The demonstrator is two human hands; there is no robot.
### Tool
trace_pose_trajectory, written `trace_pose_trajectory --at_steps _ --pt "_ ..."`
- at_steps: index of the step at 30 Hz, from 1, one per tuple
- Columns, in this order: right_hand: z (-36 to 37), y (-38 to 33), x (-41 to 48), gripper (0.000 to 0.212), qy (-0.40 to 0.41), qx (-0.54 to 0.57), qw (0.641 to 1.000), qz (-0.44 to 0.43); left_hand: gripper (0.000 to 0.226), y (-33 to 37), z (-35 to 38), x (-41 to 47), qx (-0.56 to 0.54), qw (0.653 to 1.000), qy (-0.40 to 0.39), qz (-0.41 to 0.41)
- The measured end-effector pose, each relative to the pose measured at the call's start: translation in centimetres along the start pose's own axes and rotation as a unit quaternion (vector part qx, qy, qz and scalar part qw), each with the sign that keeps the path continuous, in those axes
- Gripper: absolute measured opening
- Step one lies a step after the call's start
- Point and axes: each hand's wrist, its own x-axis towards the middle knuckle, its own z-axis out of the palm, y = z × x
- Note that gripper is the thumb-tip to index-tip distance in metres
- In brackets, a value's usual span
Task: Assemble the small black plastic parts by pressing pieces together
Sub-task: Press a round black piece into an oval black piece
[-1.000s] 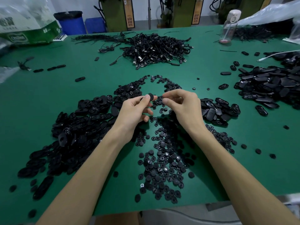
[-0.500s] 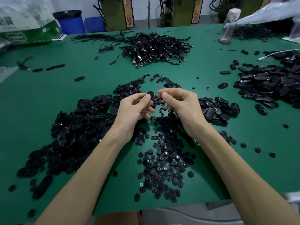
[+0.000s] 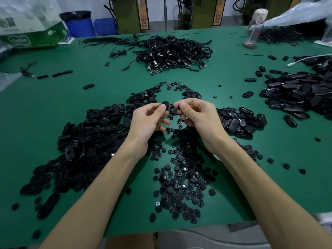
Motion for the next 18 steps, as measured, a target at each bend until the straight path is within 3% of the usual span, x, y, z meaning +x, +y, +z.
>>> trace_pose_trajectory --at_steps 18 --pt "-0.18 -0.32 -0.07 0.012 -0.009 0.047 0.999 -0.003 0.013 0.53 0.13 -0.58 0.014 1.0 -0.002 -0.003"
